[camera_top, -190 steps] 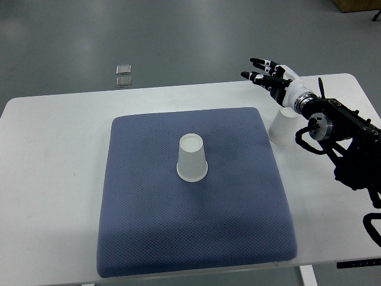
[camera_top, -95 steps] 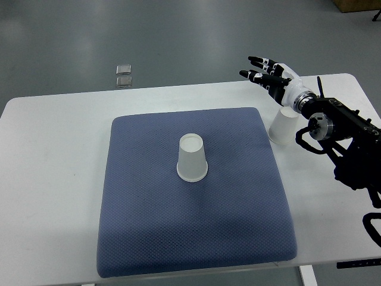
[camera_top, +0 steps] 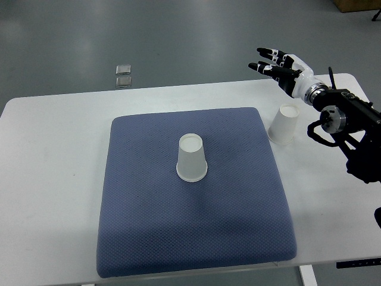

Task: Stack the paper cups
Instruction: 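Lift and open the right hand, then lower it over the cup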

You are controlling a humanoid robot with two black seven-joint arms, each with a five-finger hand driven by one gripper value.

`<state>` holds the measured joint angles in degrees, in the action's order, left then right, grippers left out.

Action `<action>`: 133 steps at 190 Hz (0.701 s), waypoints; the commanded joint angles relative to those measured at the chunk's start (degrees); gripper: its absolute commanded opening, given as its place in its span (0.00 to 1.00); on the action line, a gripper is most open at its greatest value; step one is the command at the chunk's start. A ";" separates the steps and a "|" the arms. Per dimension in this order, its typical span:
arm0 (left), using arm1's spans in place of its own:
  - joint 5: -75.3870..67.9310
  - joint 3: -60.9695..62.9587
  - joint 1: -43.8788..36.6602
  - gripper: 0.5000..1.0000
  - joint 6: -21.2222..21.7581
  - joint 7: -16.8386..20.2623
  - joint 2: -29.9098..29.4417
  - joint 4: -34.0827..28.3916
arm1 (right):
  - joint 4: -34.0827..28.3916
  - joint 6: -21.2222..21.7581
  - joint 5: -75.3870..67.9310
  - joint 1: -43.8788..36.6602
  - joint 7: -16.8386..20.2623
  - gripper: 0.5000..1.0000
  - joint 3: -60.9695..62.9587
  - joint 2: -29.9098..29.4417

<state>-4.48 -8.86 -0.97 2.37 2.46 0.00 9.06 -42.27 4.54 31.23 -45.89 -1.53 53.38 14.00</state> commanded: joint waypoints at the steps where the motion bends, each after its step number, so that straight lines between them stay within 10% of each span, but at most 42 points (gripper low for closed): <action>1: 0.00 -0.02 0.00 1.00 0.00 0.00 0.00 0.00 | -0.10 1.88 3.75 -0.25 0.04 0.83 -0.04 1.29; 133: 0.00 -0.02 0.00 1.00 0.00 0.00 0.00 0.00 | -4.49 12.33 50.86 -2.63 -4.01 0.83 -12.34 10.43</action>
<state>-4.48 -8.86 -0.97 2.37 2.46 0.00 9.06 -46.73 16.85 77.77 -48.22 -4.90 43.37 24.26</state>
